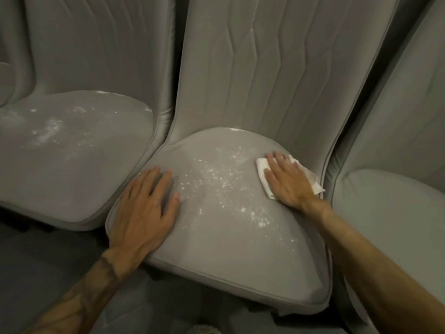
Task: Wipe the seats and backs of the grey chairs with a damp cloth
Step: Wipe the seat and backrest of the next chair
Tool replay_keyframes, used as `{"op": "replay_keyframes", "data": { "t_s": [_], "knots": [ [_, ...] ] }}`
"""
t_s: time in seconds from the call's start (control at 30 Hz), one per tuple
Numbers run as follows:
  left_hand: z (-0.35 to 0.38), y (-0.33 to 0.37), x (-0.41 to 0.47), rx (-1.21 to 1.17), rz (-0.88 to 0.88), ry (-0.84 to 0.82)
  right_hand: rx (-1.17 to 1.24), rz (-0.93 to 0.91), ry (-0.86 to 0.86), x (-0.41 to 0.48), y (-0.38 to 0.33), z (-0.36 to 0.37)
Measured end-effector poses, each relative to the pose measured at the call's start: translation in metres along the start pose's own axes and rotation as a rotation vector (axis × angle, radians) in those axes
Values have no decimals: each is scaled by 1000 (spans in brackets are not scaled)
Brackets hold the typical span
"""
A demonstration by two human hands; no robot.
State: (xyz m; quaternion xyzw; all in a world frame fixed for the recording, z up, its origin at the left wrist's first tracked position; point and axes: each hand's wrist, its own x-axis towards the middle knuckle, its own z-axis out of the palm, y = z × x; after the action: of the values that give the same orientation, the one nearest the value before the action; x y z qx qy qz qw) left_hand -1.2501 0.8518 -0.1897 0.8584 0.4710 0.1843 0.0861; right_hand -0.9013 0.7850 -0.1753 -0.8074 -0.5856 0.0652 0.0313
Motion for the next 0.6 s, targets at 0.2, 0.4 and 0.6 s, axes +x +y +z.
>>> {"op": "replay_keyframes", "data": {
  "t_s": [0.2,0.4,0.6],
  "knots": [
    [5,-4,0,44,34,44,37,-201,-58,-45,6,11],
    [7,-3,0,50,51,82,38,-56,49,-45,-1,3],
    [10,-8,0,46,85,96,81,-197,-35,-95,11,13]
  ]
}}
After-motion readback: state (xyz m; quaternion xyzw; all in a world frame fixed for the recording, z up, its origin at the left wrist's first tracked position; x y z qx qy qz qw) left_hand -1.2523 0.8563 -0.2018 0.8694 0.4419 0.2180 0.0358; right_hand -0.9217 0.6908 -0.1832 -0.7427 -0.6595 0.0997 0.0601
